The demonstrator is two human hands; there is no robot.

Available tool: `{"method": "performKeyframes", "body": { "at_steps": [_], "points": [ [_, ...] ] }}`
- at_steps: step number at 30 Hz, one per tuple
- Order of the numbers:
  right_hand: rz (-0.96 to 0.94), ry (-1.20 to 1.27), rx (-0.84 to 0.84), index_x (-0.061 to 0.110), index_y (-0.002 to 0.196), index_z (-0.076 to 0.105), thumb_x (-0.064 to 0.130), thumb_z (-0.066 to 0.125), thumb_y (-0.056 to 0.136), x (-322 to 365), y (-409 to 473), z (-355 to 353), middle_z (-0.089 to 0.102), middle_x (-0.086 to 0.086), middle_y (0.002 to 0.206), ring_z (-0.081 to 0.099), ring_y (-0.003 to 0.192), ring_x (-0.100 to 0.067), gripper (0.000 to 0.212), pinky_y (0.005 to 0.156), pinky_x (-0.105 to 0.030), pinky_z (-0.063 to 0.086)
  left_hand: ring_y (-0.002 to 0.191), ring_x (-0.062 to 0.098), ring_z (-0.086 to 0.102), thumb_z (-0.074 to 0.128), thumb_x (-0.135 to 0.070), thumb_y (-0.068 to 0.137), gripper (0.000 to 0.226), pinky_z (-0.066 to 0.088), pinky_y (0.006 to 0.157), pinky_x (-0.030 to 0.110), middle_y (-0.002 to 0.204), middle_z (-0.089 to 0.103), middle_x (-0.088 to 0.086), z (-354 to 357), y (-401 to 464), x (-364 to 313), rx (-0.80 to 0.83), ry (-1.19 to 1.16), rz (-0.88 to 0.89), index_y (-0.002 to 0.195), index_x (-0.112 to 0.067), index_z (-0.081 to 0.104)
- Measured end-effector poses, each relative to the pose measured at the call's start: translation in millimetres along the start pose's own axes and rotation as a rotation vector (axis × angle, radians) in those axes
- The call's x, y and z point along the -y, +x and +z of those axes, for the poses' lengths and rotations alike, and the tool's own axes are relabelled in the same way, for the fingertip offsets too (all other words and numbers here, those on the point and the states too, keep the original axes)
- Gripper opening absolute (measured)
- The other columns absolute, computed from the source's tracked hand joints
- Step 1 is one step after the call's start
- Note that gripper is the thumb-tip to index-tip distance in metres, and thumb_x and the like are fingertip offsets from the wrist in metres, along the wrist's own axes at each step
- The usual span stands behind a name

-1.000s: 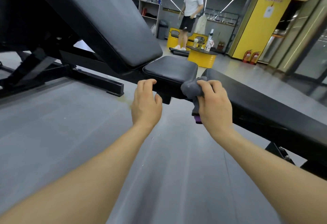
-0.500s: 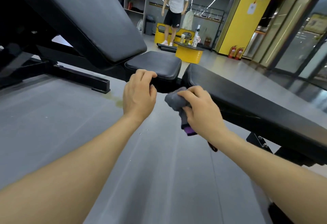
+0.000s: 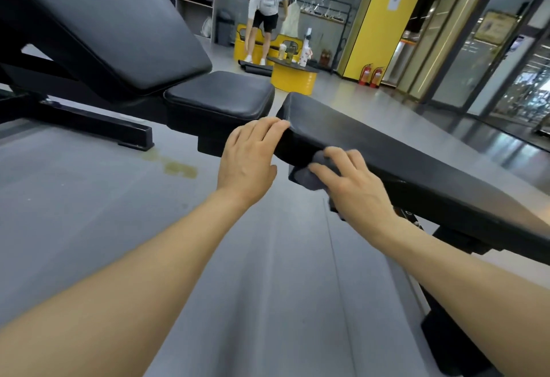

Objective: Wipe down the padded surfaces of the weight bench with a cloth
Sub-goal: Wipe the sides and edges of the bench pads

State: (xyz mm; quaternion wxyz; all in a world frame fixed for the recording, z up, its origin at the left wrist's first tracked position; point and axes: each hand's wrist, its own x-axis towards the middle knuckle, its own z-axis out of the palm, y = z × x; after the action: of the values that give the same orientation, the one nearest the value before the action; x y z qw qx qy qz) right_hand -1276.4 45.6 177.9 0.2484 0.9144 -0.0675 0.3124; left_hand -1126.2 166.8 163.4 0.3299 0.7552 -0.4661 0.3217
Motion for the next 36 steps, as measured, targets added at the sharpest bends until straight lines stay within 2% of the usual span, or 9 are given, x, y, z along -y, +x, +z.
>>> {"method": "performKeyframes", "body": {
  "at_steps": [4, 6, 9, 12, 18, 24, 28, 31, 36],
  "points": [
    [-0.016, -0.01, -0.034, 0.012, 0.105, 0.063, 0.007, 0.081, 0.058, 14, 30, 3, 0.051, -0.01, 0.112, 0.049, 0.085, -0.027, 0.051, 0.055, -0.029, 0.048, 0.118, 0.019, 0.048, 0.076, -0.009, 0.06, 0.072, 0.025, 0.101, 0.026, 0.128, 0.053, -0.003, 8, 6, 0, -0.013, -0.002, 0.071, 0.127, -0.019, 0.052],
    [0.001, 0.01, -0.038, 0.011, 0.105, 0.062, 0.004, 0.077, 0.065, -8, 6, 7, 0.046, -0.008, 0.111, 0.048, 0.086, -0.027, 0.043, 0.055, -0.031, 0.05, 0.116, 0.021, 0.05, 0.078, -0.006, 0.057, 0.072, 0.025, 0.099, 0.026, 0.126, 0.054, -0.002, 14, 5, -5, -0.028, -0.006, 0.066, 0.124, -0.017, 0.053],
    [0.122, 0.023, -0.019, 0.009, 0.104, 0.062, -0.003, 0.075, 0.065, -37, -33, 8, 0.041, -0.008, 0.106, 0.043, 0.088, -0.025, 0.043, 0.047, -0.035, 0.05, 0.114, 0.022, 0.051, 0.079, -0.006, 0.058, 0.069, 0.028, 0.098, 0.027, 0.124, 0.054, 0.001, 18, 3, -10, -0.055, -0.033, 0.046, 0.121, -0.015, 0.054],
    [0.228, 0.021, 0.01, 0.007, 0.102, 0.063, -0.002, 0.078, 0.062, -30, -31, 6, 0.051, -0.013, 0.101, 0.047, 0.087, -0.027, 0.043, 0.042, -0.034, 0.048, 0.111, 0.024, 0.052, 0.077, -0.005, 0.059, 0.062, 0.028, 0.095, 0.029, 0.12, 0.056, 0.003, 20, 5, -12, -0.088, -0.045, 0.048, 0.117, -0.013, 0.055],
    [0.136, -0.04, -0.02, 0.008, 0.1, 0.06, 0.0, 0.072, 0.066, -7, 4, 2, 0.054, -0.013, 0.096, 0.05, 0.081, -0.027, 0.036, 0.042, -0.028, 0.042, 0.103, 0.023, 0.051, 0.074, 0.0, 0.056, 0.059, 0.035, 0.088, 0.029, 0.115, 0.056, 0.004, 27, 7, -12, -0.13, -0.122, 0.02, 0.112, -0.012, 0.056],
    [0.382, 0.0, 0.043, 0.005, 0.095, 0.057, -0.002, 0.072, 0.068, -35, -33, -7, 0.049, -0.014, 0.1, 0.048, 0.085, -0.031, 0.032, 0.045, -0.038, 0.049, 0.105, 0.023, 0.049, 0.071, 0.006, 0.059, 0.063, 0.039, 0.089, 0.029, 0.12, 0.055, 0.006, 33, 2, -15, -0.161, -0.219, -0.037, 0.118, -0.01, 0.055],
    [0.303, -0.024, 0.049, 0.008, 0.096, 0.056, 0.012, 0.072, 0.075, -13, -5, -4, 0.051, -0.015, 0.109, 0.049, 0.09, -0.031, 0.027, 0.047, -0.037, 0.051, 0.116, 0.025, 0.048, 0.077, -0.01, 0.066, 0.067, 0.04, 0.097, 0.034, 0.129, 0.051, 0.007, 29, -3, -20, -0.1, -0.235, -0.034, 0.128, -0.008, 0.05],
    [0.204, -0.088, -0.014, 0.009, 0.093, 0.058, 0.014, 0.074, 0.072, -10, 3, 2, 0.055, -0.014, 0.103, 0.05, 0.078, -0.027, 0.027, 0.038, -0.031, 0.045, 0.117, 0.024, 0.048, 0.074, -0.023, 0.073, 0.062, 0.038, 0.099, 0.034, 0.128, 0.052, 0.006, 27, -4, -17, -0.109, -0.198, -0.017, 0.128, -0.008, 0.051],
    [0.14, -0.128, -0.151, 0.013, 0.096, 0.041, 0.0, 0.068, 0.067, -28, -14, 13, 0.041, -0.008, 0.099, 0.046, 0.071, -0.026, 0.042, 0.039, -0.025, 0.029, 0.112, 0.021, 0.043, 0.071, -0.012, 0.075, 0.048, 0.034, 0.098, 0.033, 0.119, 0.058, 0.006, 28, -3, -27, -0.143, -0.055, 0.234, 0.121, -0.01, 0.059]
  ]
}}
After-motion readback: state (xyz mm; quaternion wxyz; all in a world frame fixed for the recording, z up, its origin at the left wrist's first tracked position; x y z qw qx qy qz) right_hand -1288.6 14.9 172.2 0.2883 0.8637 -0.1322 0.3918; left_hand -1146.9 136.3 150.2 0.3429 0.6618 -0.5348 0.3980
